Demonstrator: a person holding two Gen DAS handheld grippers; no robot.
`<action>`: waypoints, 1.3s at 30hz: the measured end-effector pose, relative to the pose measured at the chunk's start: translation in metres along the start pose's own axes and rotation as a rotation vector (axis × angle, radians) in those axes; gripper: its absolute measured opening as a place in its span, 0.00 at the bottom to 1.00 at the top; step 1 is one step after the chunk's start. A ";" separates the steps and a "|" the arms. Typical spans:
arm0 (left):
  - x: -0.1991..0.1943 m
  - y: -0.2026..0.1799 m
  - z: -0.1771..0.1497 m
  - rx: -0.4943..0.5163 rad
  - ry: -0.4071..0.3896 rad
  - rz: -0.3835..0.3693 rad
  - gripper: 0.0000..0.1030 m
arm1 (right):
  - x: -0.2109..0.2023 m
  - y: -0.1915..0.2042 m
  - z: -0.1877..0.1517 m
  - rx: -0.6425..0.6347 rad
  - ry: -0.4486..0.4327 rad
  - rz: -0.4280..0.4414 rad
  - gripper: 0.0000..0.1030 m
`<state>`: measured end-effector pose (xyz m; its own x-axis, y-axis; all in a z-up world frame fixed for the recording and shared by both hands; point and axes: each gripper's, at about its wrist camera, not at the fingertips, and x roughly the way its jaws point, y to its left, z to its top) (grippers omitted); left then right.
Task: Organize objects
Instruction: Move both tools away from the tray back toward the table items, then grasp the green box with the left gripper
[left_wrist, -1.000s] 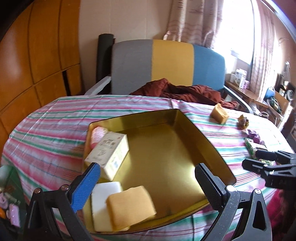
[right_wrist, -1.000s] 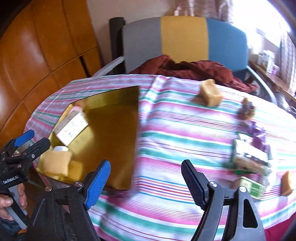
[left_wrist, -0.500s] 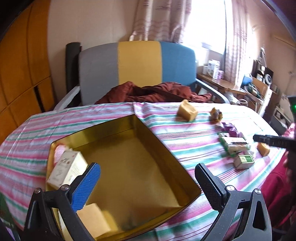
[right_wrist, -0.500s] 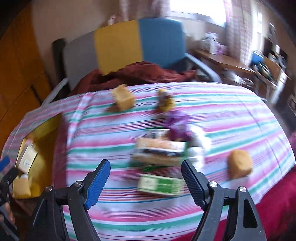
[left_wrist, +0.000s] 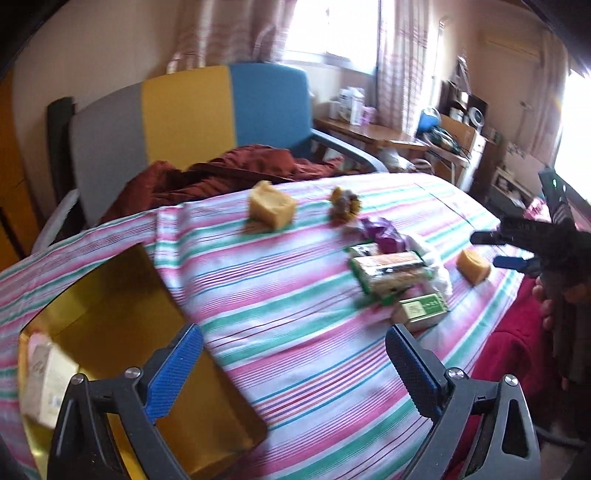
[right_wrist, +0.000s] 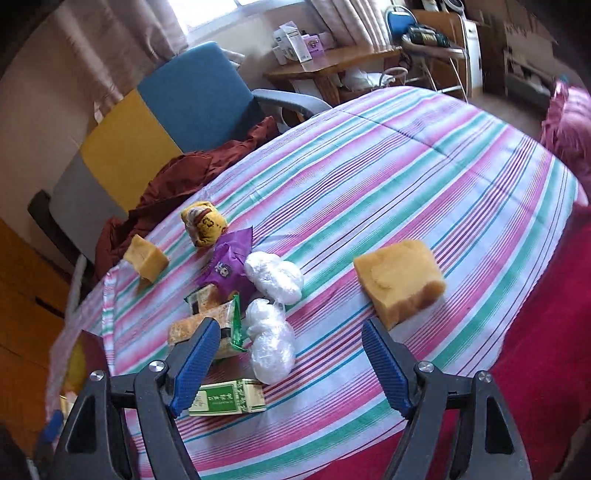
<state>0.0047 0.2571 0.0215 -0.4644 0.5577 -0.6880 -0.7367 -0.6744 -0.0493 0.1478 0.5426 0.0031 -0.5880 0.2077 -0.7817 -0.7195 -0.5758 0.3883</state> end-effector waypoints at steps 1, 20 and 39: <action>0.008 -0.008 0.002 0.017 0.007 -0.014 0.96 | 0.000 -0.002 0.000 0.013 -0.002 0.012 0.78; 0.097 -0.088 0.009 0.226 0.111 -0.241 0.91 | 0.003 -0.014 0.002 0.082 0.004 0.101 0.78; 0.130 -0.136 0.012 0.454 0.160 -0.276 0.94 | 0.002 -0.020 0.003 0.114 -0.006 0.187 0.78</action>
<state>0.0385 0.4276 -0.0528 -0.1696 0.5797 -0.7970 -0.9748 -0.2176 0.0492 0.1596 0.5569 -0.0045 -0.7172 0.1108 -0.6880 -0.6348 -0.5113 0.5794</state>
